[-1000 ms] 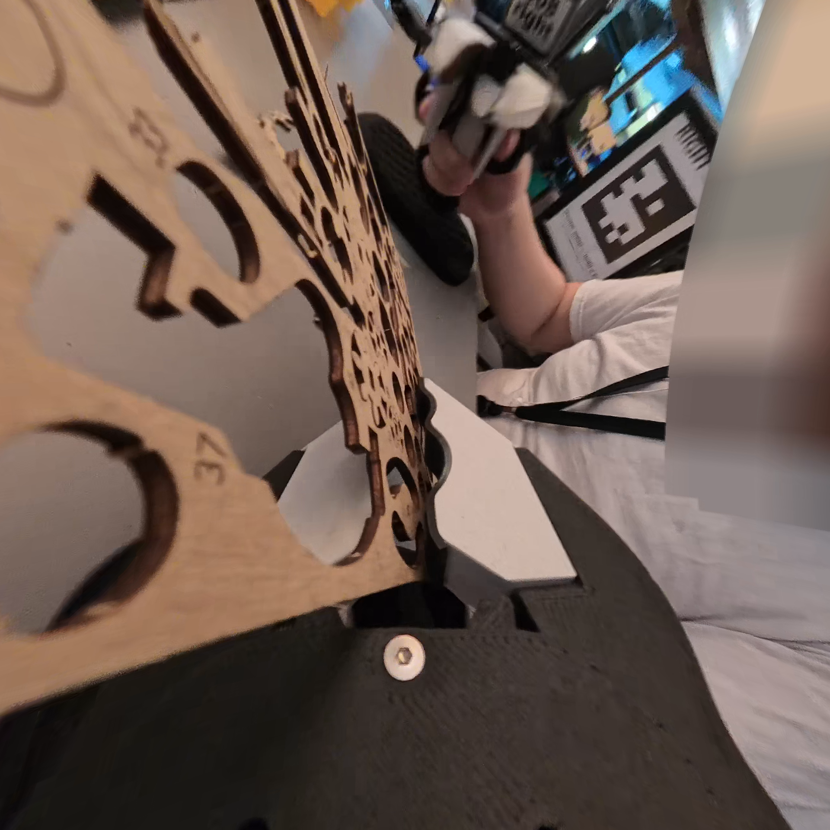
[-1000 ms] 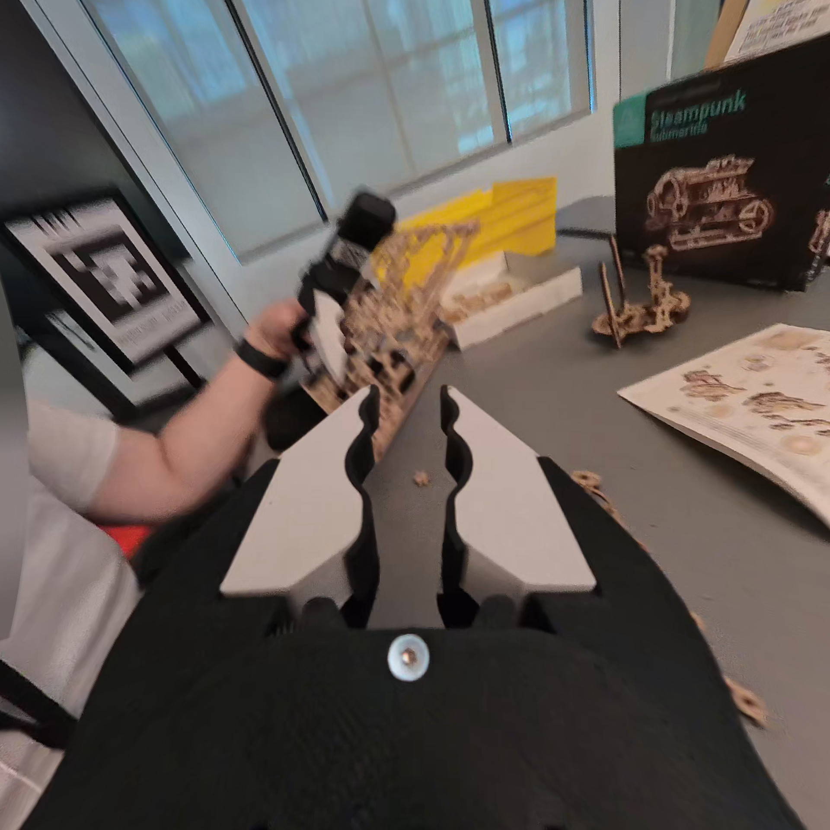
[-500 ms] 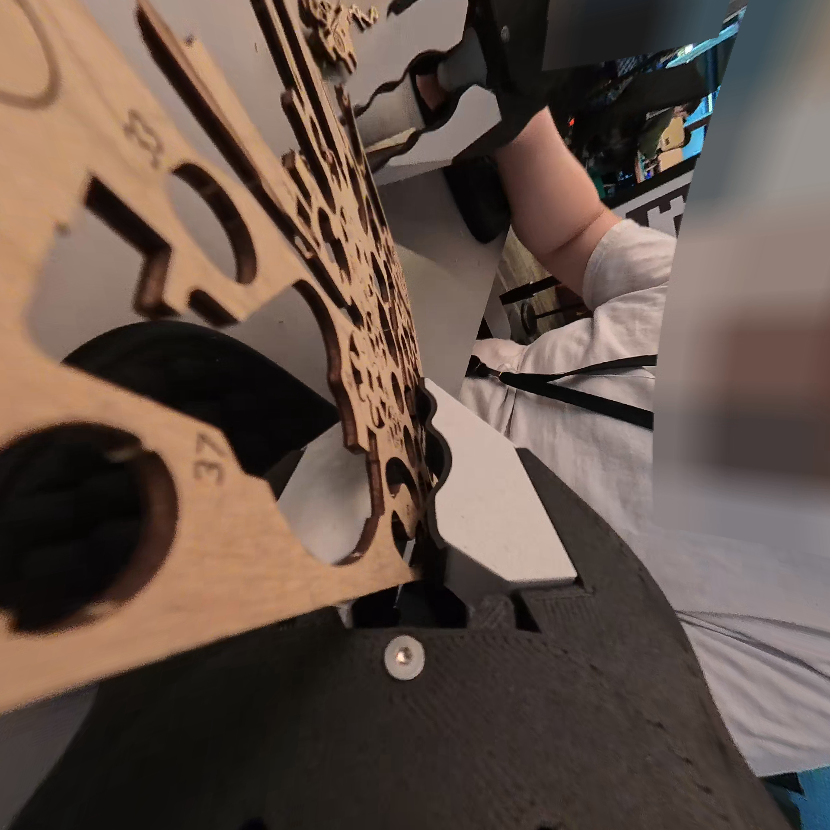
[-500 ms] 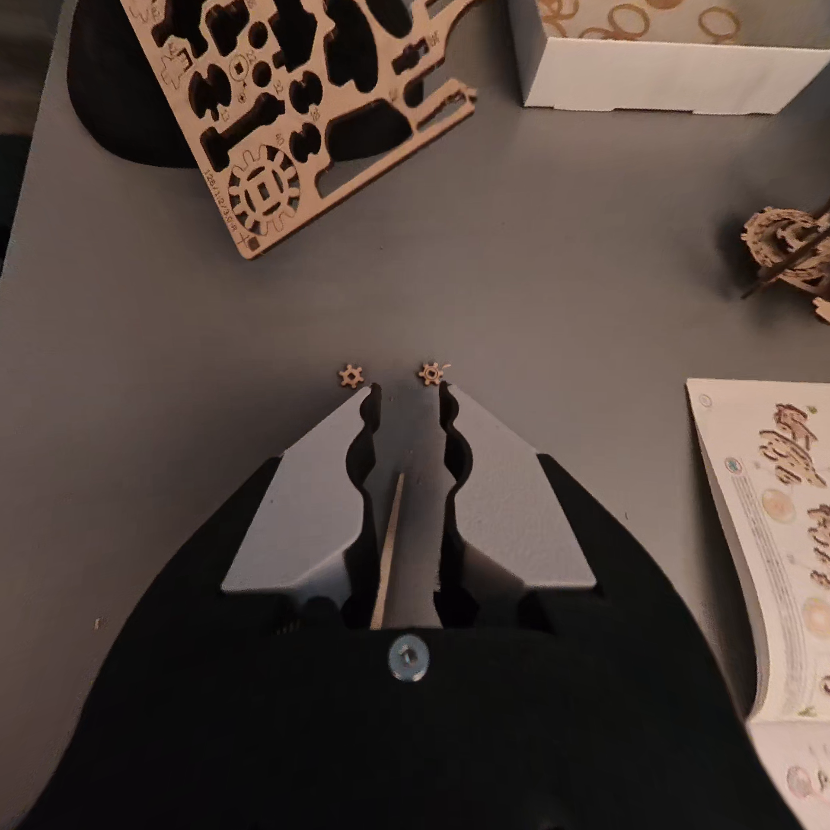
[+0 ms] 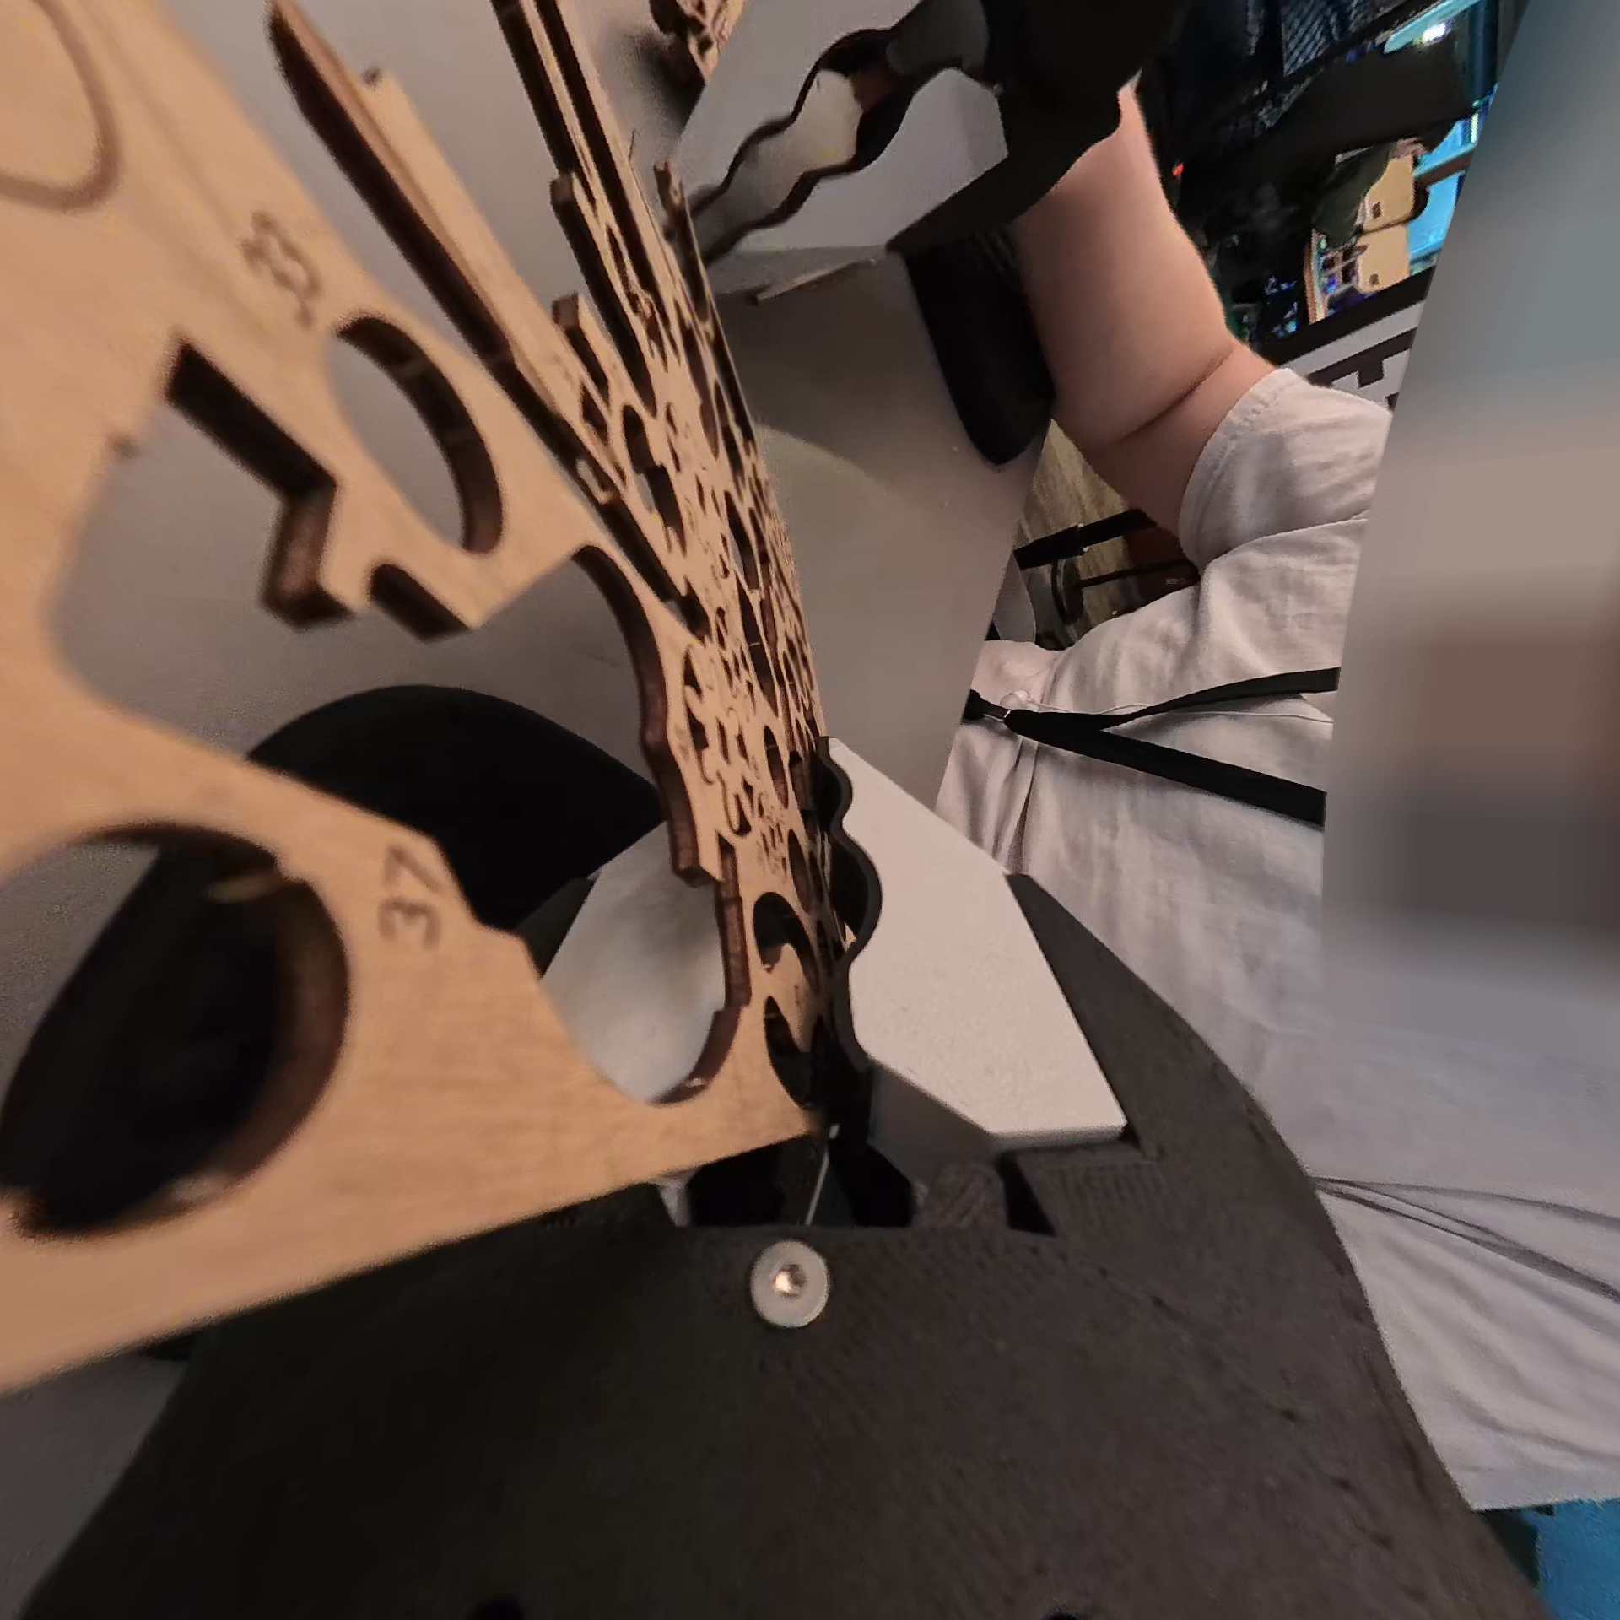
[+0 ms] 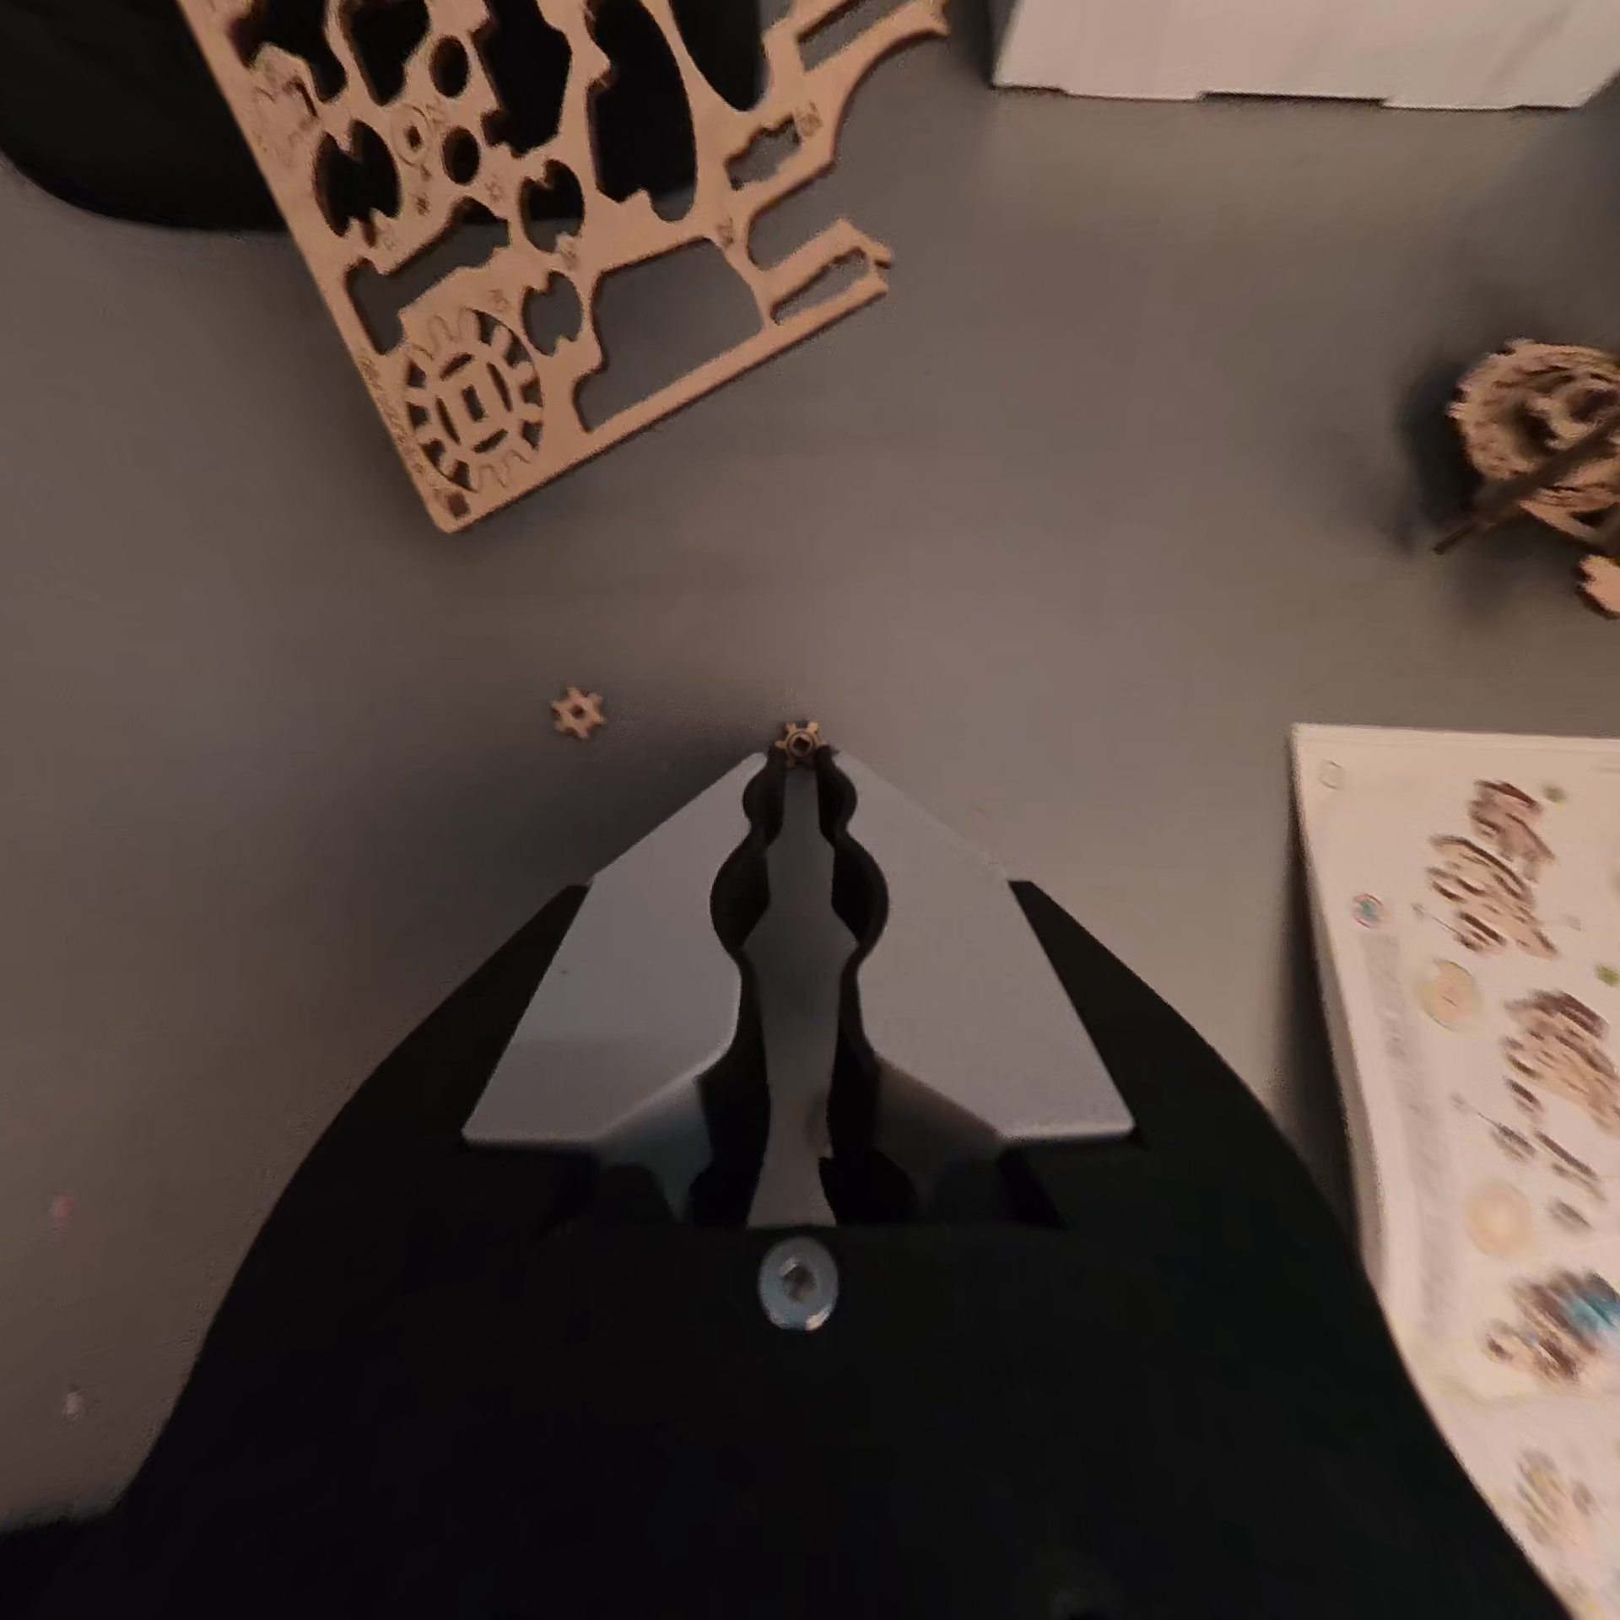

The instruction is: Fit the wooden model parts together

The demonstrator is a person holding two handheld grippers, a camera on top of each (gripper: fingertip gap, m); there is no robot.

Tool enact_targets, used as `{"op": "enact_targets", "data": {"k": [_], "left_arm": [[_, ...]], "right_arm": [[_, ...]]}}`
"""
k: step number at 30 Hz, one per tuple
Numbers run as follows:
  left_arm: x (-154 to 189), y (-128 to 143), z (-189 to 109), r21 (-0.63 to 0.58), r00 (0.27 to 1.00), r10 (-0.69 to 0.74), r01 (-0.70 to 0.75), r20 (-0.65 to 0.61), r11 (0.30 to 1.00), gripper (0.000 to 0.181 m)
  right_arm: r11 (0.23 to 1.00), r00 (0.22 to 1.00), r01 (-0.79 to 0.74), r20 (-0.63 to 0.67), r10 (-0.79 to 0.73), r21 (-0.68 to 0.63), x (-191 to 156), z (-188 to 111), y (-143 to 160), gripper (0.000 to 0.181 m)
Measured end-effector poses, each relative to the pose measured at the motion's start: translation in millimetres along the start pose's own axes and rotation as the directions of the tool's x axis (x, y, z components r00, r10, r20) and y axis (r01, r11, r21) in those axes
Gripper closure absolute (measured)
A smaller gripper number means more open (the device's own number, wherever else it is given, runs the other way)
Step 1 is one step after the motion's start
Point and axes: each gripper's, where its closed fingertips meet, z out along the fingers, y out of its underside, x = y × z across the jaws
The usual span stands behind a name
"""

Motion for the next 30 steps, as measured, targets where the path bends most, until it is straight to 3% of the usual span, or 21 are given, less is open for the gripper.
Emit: {"op": "enact_targets", "data": {"k": [1,5,8,12,18,20,23,25,30], "left_arm": [[-1.5,-1.7,1.0,-0.005,1.000,0.002,-0.002,0.003,1.000,0.178],[-5.2,-9.9,6.1,-0.031,1.000,0.022,-0.022,0.003,0.999,0.178],[-7.8,-15.0,7.6,-0.036,1.000,0.016,-0.016,0.015,0.999,0.178],[-8.8,-18.5,1.1,-0.012,0.999,0.012,-0.012,0.034,1.000,0.178],[-7.7,-20.9,-7.9,0.017,0.999,0.002,-0.003,0.053,1.000,0.178],[-8.5,-21.2,-7.5,0.012,0.998,-0.010,0.009,0.056,1.000,0.178],[-7.9,-25.6,-2.2,-0.003,0.999,-0.028,0.028,0.037,1.000,0.178],[-5.3,-30.7,5.8,-0.027,0.999,-0.047,0.047,-0.001,0.999,0.178],[0.2,-40.2,34.3,-0.139,0.984,-0.129,0.111,-0.126,0.984,0.178]], "right_arm": [[1.000,0.999,0.007,-0.035,-0.007,-0.005,6.7,-3.9,3.8,0.177],[0.995,0.989,-0.092,-0.115,0.087,-0.035,31.4,-13.1,20.9,0.177],[0.990,0.986,-0.142,-0.088,0.143,0.017,26.4,-16.6,14.6,0.171],[0.986,0.994,-0.035,0.112,0.016,0.165,-30.9,-18.3,-16.0,0.160],[0.997,0.986,0.033,0.163,-0.045,0.074,-57.1,4.9,-12.3,0.162],[0.998,0.990,0.026,0.134,-0.033,0.055,-52.7,6.8,-11.2,0.173],[0.997,0.995,0.070,0.072,-0.071,0.019,-43.3,1.0,-6.1,0.173],[0.996,0.997,0.076,-0.025,-0.075,0.044,-21.3,-17.7,-4.4,0.173],[0.974,0.983,-0.058,-0.160,0.094,0.218,37.2,-81.1,7.4,0.174]]}}
